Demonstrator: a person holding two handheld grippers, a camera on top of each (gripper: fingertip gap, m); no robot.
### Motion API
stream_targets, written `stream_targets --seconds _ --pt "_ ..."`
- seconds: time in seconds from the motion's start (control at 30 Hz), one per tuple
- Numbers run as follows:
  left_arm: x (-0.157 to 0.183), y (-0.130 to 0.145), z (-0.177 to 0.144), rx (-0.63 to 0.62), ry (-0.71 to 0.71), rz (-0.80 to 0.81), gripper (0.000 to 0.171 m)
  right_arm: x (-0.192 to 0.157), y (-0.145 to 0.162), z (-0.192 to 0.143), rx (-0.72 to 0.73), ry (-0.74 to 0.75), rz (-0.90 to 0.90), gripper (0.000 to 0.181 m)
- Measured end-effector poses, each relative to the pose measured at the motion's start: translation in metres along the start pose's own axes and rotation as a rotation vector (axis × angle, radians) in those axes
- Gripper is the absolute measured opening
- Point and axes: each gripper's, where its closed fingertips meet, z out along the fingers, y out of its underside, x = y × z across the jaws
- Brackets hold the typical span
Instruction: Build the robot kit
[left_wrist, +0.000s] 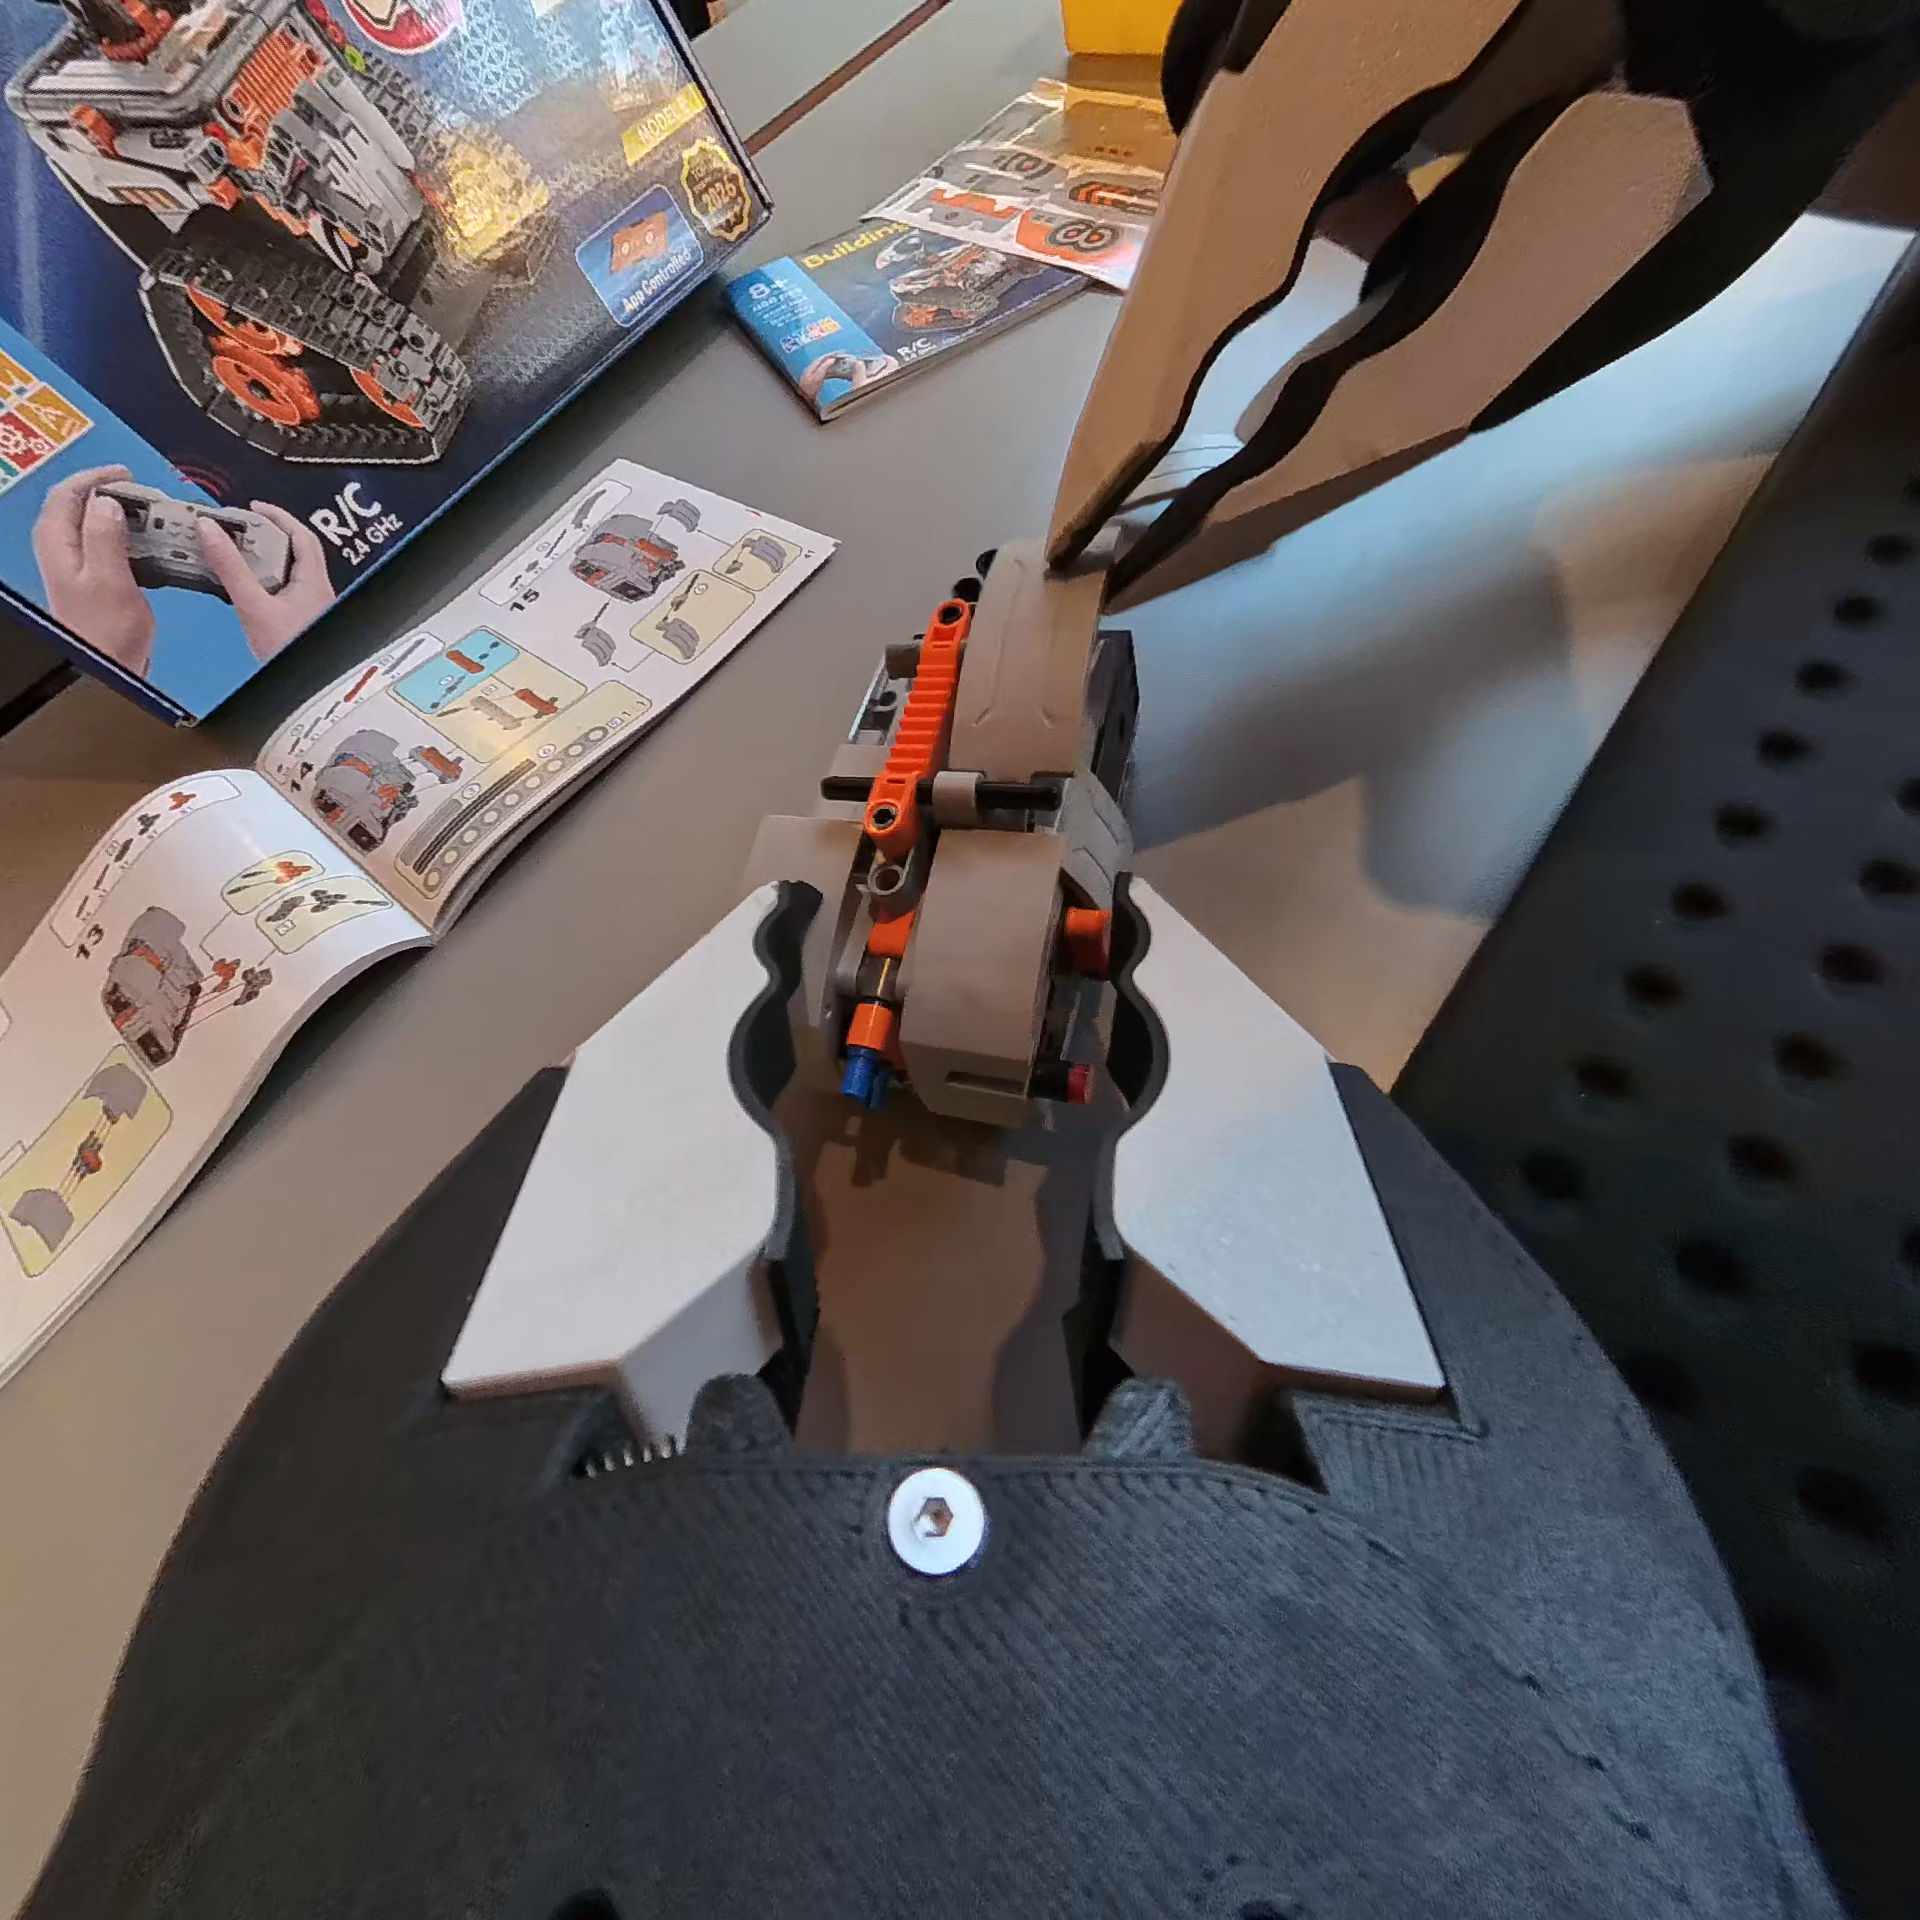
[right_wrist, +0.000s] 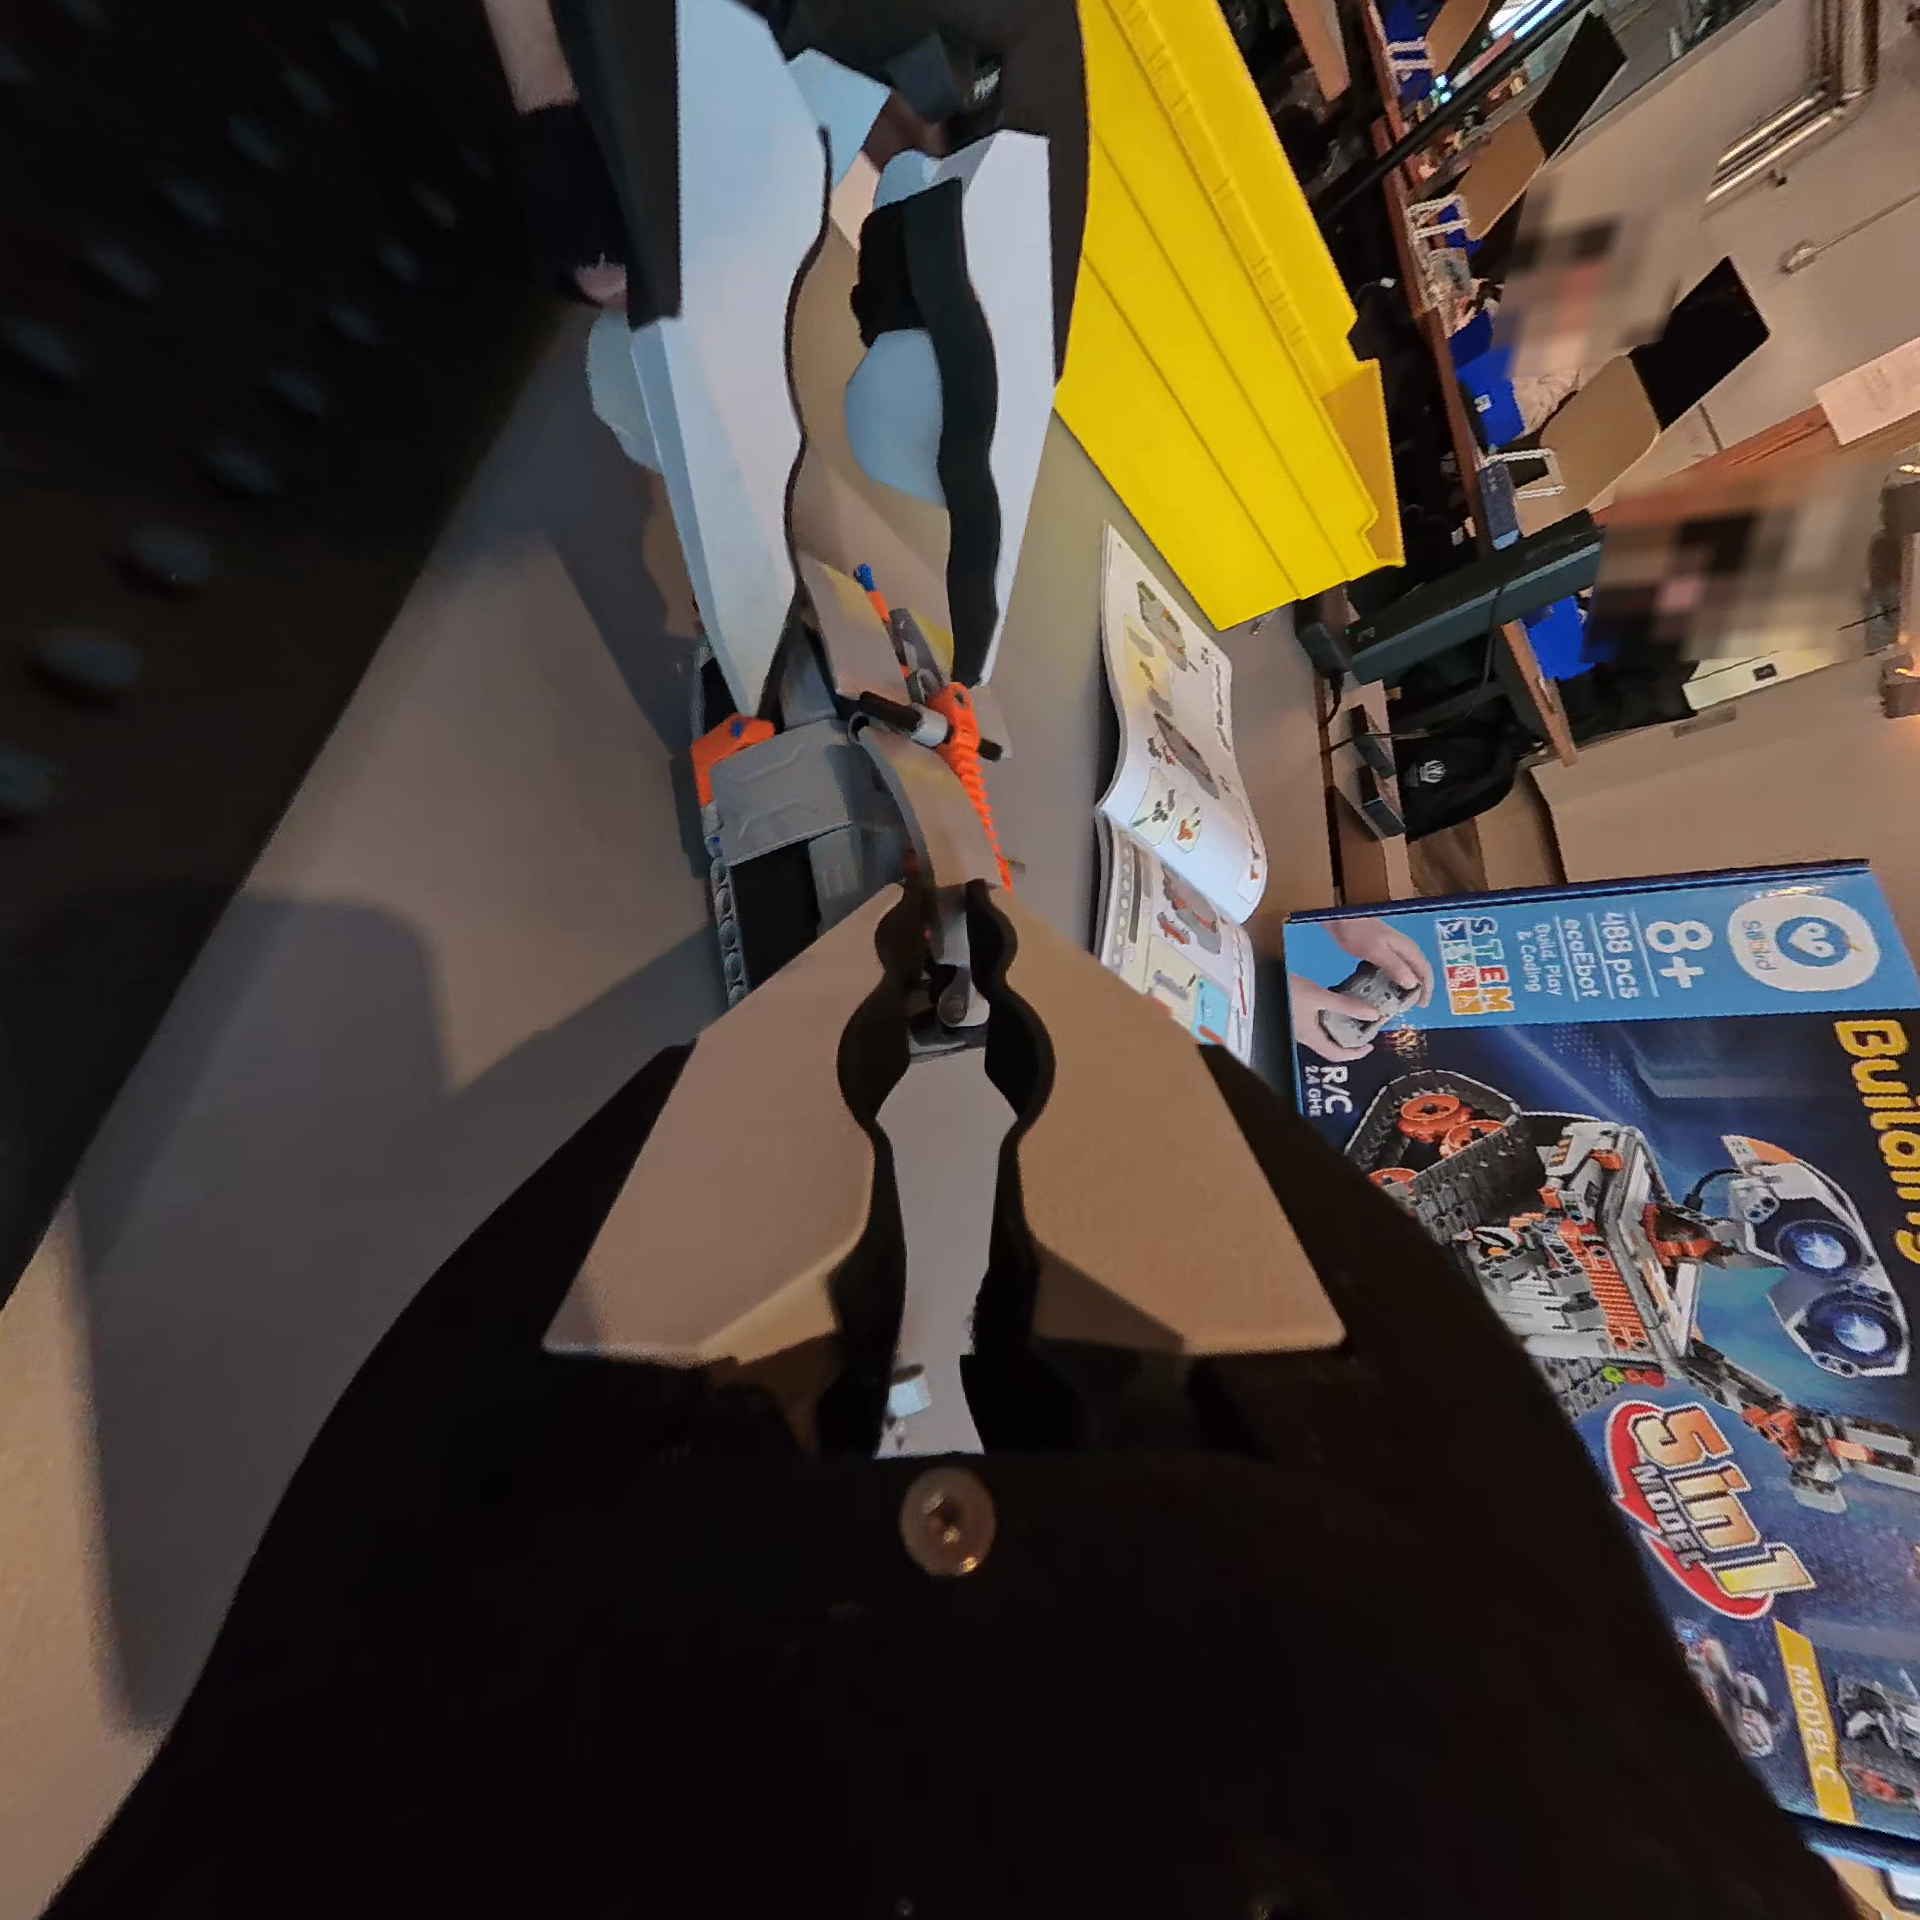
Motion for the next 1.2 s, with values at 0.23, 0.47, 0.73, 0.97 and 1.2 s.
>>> stream_targets --seconds 0.23,0.47,0.73,0.97,1.2 --pt "-0.013 -0.001 -0.002 0.031 0.024 -0.038 0.043 0.018 -0.01 0.008 0.004 0.03 0.015 0.004" --pt "-0.016 -0.002 -0.002 0.038 0.086 -0.034 0.044 0.024 -0.012 0.011 0.011 0.049 -0.006 0.004" --pt "-0.018 -0.001 -0.004 0.049 0.083 -0.027 0.043 0.029 -0.018 0.015 0.001 0.081 -0.094 0.005" --pt "-0.026 -0.006 0.002 0.103 0.193 -0.195 0.042 0.04 -0.006 0.014 0.031 -0.003 0.095 0.034" --pt "-0.035 -0.008 0.007 0.095 0.287 -0.302 0.042 0.035 0.0 0.014 0.134 -0.151 0.382 0.074"
